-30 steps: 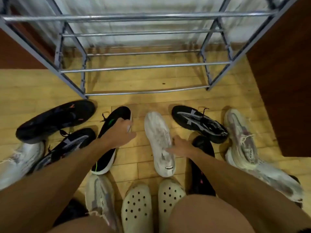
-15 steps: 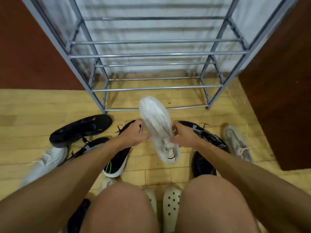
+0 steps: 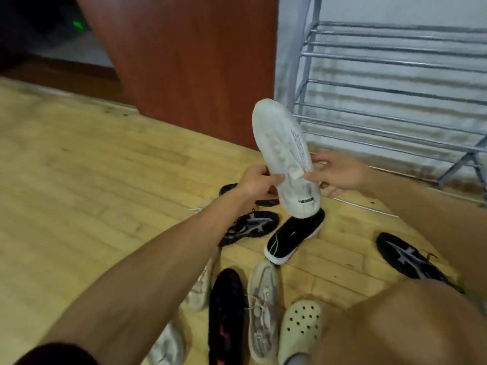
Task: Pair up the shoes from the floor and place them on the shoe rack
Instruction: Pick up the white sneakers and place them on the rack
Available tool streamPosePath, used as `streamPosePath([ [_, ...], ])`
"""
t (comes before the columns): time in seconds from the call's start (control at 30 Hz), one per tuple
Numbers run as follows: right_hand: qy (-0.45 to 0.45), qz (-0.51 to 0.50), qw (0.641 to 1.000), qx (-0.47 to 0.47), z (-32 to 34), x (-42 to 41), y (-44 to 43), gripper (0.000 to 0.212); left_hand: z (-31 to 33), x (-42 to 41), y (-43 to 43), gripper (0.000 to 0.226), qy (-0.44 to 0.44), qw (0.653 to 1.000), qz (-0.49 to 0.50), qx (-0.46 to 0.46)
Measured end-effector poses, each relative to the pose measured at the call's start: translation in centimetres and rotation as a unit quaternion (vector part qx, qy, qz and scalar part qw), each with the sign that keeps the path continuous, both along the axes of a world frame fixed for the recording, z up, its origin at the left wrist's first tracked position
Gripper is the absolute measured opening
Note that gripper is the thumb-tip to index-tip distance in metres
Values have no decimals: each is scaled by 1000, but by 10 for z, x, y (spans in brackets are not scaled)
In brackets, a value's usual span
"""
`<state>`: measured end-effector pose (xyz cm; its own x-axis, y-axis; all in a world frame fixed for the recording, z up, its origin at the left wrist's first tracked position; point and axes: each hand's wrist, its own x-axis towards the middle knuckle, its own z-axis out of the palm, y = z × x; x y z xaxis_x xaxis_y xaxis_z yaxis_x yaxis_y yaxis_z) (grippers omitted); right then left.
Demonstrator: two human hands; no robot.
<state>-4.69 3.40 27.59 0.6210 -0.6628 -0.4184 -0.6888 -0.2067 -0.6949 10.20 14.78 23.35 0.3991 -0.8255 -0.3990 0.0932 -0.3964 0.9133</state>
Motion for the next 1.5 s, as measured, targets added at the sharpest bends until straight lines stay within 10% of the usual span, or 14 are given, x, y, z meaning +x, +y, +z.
streamPosePath([
  [0.43,-15,-22,990,139,-98,90,121,26,-66,95,167,36,21,988,130,78],
  [0.73,151,80,985,33,-186,65,184,30,-207,60,336,64,-112,834,404,358],
  [0.97,242,147,958,42,-213,44,215,26,-258,10,368,41,180,794,445,374],
  [1.3,238,97,956,141,-214,27,222,9,-264,-12,347,8,236,795,469,303],
  [1.5,245,107,959,91,-200,22,224,43,-264,-14,330,4,236,790,494,278],
])
